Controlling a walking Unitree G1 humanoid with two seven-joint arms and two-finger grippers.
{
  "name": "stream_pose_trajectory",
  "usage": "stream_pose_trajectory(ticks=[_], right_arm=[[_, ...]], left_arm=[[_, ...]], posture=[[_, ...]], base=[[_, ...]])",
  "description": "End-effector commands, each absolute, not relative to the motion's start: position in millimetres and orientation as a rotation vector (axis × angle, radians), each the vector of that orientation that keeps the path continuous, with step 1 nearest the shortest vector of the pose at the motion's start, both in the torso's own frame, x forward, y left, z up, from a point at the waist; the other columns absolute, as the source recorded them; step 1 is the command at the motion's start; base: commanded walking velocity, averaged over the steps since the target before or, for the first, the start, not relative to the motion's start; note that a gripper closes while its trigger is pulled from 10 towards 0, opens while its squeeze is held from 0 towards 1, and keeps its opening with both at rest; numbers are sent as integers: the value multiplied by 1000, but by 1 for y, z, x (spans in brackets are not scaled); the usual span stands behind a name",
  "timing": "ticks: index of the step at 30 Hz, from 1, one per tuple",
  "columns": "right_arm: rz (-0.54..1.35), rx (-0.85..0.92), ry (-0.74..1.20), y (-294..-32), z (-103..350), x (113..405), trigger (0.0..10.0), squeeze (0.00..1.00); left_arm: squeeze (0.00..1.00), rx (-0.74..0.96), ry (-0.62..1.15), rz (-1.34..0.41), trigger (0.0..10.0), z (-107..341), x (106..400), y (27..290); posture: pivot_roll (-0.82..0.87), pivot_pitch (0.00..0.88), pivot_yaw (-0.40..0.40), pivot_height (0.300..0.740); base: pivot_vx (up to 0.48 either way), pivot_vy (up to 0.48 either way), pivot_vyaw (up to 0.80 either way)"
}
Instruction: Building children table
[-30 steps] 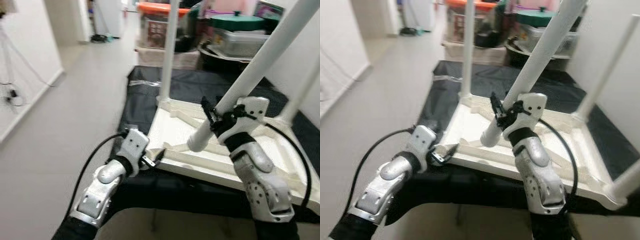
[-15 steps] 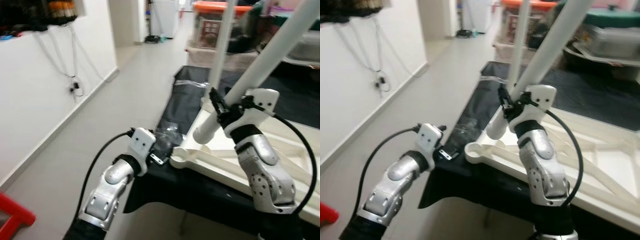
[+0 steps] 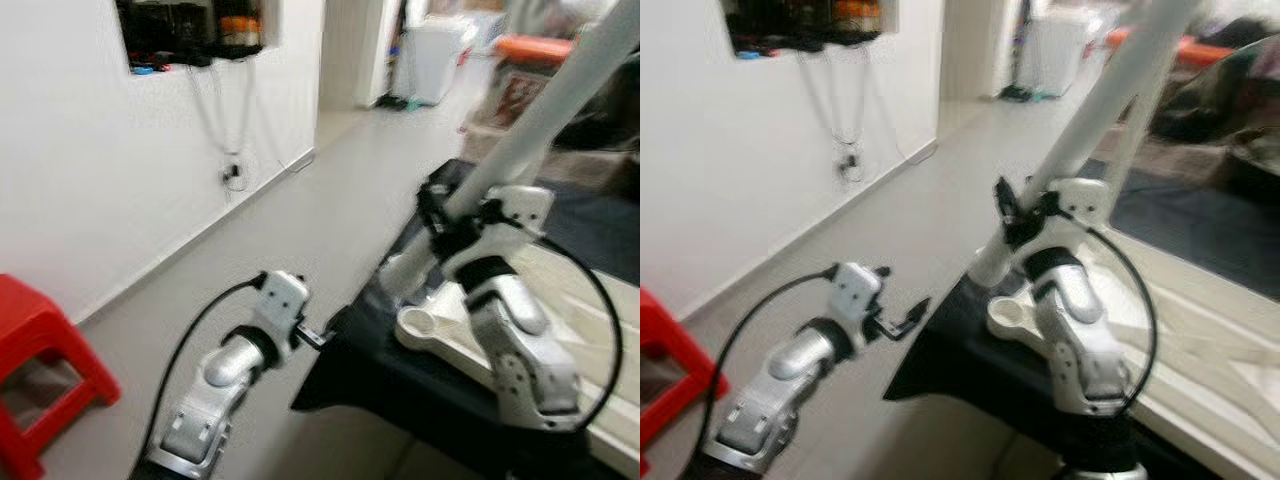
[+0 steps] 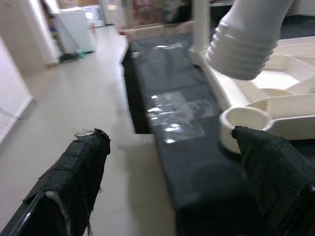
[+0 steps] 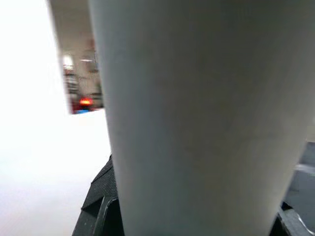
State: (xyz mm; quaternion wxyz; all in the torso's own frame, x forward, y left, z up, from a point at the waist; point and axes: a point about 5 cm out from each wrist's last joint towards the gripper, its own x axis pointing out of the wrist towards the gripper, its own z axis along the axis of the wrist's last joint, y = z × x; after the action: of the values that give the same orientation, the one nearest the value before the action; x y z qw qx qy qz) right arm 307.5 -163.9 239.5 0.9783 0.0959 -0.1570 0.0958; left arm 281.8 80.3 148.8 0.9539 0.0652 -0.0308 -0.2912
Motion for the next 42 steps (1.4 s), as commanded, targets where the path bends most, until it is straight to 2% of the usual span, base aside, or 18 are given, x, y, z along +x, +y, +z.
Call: stream_pose_trajectory(ticks=[1, 6, 14, 25, 34, 42], right_arm=[[179, 185, -300, -167, 238, 310, 10000, 0], [195, 179, -298, -164, 240, 312, 10000, 0], [238, 186, -295, -156, 240, 313, 10000, 0], [220, 201, -278, -153, 229, 309, 10000, 0], [207, 209, -301, -151, 232, 304, 10000, 0], [61, 195, -285, -158, 241, 308, 10000, 0]], left_arm=[[0, 113, -63, -606, 10000, 151, 278, 76], [0, 93, -59, -618, 10000, 152, 271, 72], [0, 26, -62, -546, 10000, 160, 273, 77], [0, 19, -114, -465, 10000, 178, 288, 86], [0, 34, -94, -478, 10000, 172, 289, 82], [0, 36, -115, -444, 10000, 179, 300, 82]], posture=[[77, 41, -117, 740], [71, 61, -118, 740], [69, 74, -126, 740], [75, 35, -113, 740], [77, 8, -98, 740], [84, 0, -87, 740]], base=[[0, 0, -800], [0, 0, -789], [0, 0, 0], [0, 0, 0], [-355, 0, 0], [-85, 0, 0]])
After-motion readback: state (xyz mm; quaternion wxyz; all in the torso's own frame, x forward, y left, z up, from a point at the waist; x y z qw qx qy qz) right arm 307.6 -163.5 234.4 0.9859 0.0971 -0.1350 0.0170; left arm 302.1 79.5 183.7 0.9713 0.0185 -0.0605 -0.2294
